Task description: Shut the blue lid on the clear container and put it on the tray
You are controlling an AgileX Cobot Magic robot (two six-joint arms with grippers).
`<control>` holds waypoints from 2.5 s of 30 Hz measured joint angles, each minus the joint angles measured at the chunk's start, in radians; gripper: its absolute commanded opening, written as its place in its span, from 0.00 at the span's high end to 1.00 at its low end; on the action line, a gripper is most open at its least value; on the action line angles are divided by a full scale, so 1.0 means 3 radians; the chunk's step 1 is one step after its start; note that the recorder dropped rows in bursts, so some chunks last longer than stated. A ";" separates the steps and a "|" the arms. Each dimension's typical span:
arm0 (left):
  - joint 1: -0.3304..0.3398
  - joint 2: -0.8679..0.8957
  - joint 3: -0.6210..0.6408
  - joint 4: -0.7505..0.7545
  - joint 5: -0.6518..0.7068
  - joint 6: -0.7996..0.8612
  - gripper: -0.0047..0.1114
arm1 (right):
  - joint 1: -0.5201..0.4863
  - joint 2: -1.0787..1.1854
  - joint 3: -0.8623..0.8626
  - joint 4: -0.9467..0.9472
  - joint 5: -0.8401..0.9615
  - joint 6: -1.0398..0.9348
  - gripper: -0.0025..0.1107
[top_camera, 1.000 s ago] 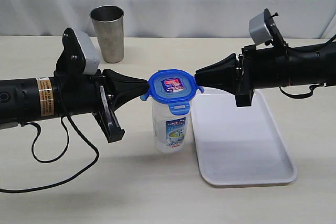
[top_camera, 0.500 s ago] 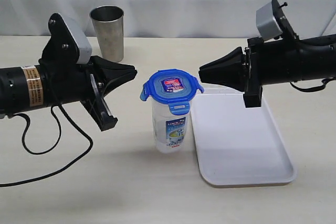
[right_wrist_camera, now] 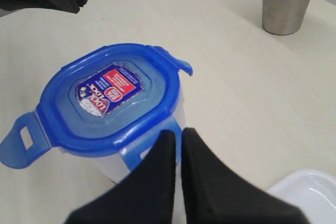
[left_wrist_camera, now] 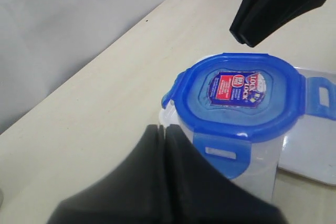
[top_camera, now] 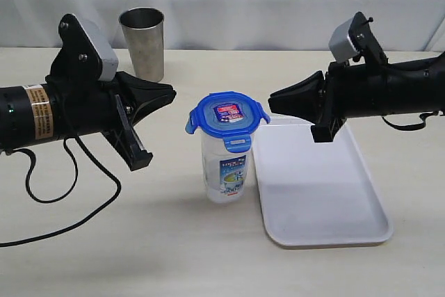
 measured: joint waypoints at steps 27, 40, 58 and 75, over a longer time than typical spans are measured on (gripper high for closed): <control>0.0000 0.0000 0.0000 0.0000 0.0017 -0.0027 0.96 | 0.0000 0.0131 0.0000 0.0151 0.0153 -0.0136 0.94; 0.0000 0.0000 0.0000 0.0000 0.0017 -0.0027 0.96 | 0.0000 0.0205 0.0000 0.0221 0.0320 -0.0184 0.94; 0.0000 0.0063 0.0000 -0.0503 -0.0144 0.0470 0.96 | 0.0000 -0.0124 0.0000 0.0005 0.0328 -0.0143 0.94; 0.0000 0.0626 -0.0402 -0.0862 -0.0191 0.0703 0.96 | 0.0000 -0.0221 0.0084 -0.0676 0.0765 0.0033 0.94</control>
